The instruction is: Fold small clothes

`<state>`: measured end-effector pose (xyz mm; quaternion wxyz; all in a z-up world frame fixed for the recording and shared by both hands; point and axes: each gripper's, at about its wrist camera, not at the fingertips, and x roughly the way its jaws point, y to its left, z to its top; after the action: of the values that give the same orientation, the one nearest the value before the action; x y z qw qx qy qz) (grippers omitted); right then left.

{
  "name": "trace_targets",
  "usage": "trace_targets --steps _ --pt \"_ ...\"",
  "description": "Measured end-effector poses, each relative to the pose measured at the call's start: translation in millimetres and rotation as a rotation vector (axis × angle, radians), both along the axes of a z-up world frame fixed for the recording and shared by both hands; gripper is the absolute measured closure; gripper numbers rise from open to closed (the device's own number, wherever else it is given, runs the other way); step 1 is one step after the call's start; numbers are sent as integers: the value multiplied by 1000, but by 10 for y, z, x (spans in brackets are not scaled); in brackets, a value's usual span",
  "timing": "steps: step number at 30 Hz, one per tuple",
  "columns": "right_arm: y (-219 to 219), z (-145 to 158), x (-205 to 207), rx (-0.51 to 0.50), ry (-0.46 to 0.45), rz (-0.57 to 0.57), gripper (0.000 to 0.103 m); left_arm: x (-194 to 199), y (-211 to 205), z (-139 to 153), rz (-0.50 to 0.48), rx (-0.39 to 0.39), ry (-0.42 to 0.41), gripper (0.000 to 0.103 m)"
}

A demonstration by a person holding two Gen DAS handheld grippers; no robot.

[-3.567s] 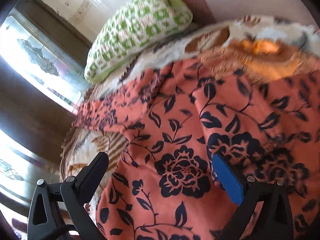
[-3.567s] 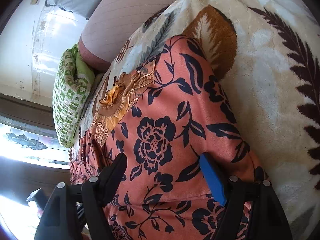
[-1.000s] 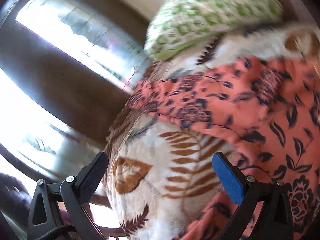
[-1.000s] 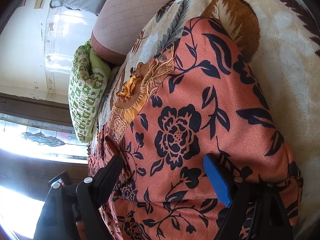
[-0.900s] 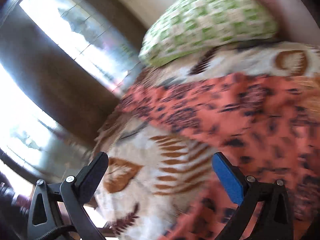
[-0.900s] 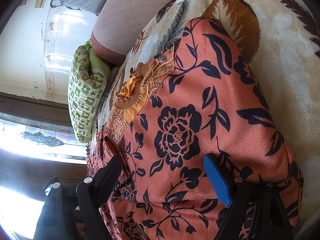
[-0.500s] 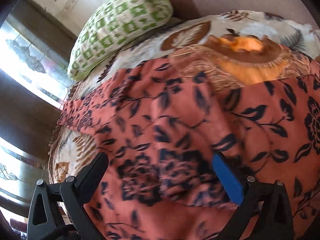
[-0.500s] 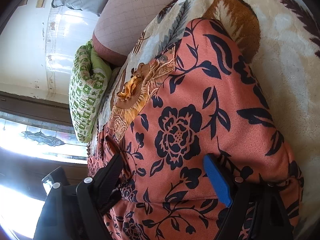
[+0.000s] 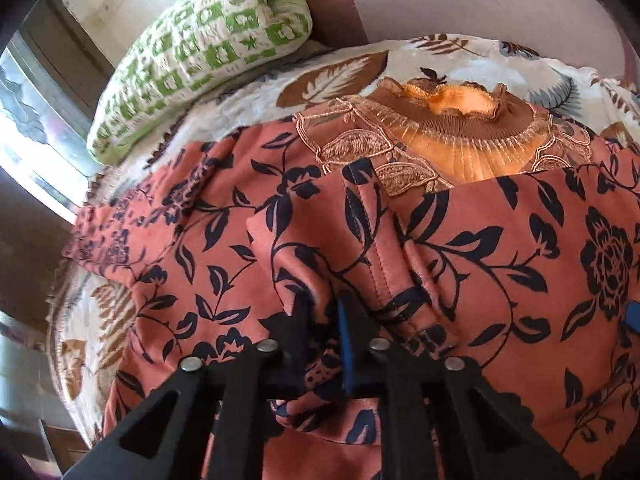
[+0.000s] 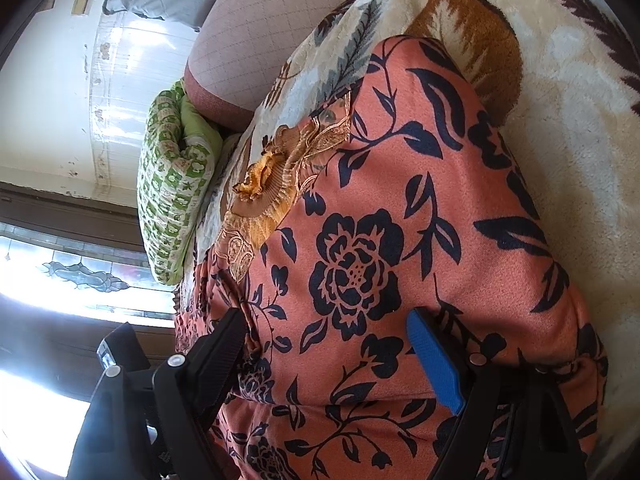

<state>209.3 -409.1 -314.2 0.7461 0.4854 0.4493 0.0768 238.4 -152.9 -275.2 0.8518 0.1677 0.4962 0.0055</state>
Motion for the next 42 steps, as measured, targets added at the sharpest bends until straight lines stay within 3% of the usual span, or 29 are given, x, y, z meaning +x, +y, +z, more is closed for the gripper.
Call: trace_targets --steps 3,7,9,12,15,17,19,21,22,24,27,33,35,36,39,41,42 --pt "-1 -4 0 1 -1 -2 18 26 164 112 10 -52 1 95" --pt "-12 1 -6 4 -4 -5 18 36 383 214 39 -47 -4 95" --pt "-27 32 -48 17 -26 -30 18 43 554 186 52 -4 -22 96" --pt "38 89 -36 46 -62 7 18 121 1014 72 150 5 5 97" --pt "108 6 -8 20 -19 32 19 100 1509 62 264 -20 25 97" --pt "86 0 -14 36 -24 16 19 24 1527 172 248 -61 9 97" --pt "68 36 -49 49 -54 -13 19 -36 1322 283 169 -45 -21 92" --pt "135 129 -56 137 -167 25 19 -57 1176 336 125 -54 -32 58" --pt "189 158 -49 188 -197 65 19 -60 1118 352 108 -85 -28 53" --pt "375 199 -18 283 -230 139 19 -64 1093 330 92 -88 -15 52" --pt "654 149 36 399 -230 152 19 -110 1233 304 102 -73 -28 52" --pt "1339 -119 563 454 -82 111 19 -273 1903 396 177 -129 -50 47" --pt "1593 -62 721 440 -39 125 19 -317 2240 477 223 -140 -69 47" --pt "1696 27 744 447 -59 138 19 -332 2380 509 243 -146 -79 47" --pt "2185 680 764 402 -287 323 19 -374 2886 596 328 -179 -107 47" --pt "2390 897 718 382 -363 417 19 -392 3185 623 378 -201 -121 47" --pt "2459 904 722 371 -359 439 19 -396 3338 627 401 -209 -126 46"
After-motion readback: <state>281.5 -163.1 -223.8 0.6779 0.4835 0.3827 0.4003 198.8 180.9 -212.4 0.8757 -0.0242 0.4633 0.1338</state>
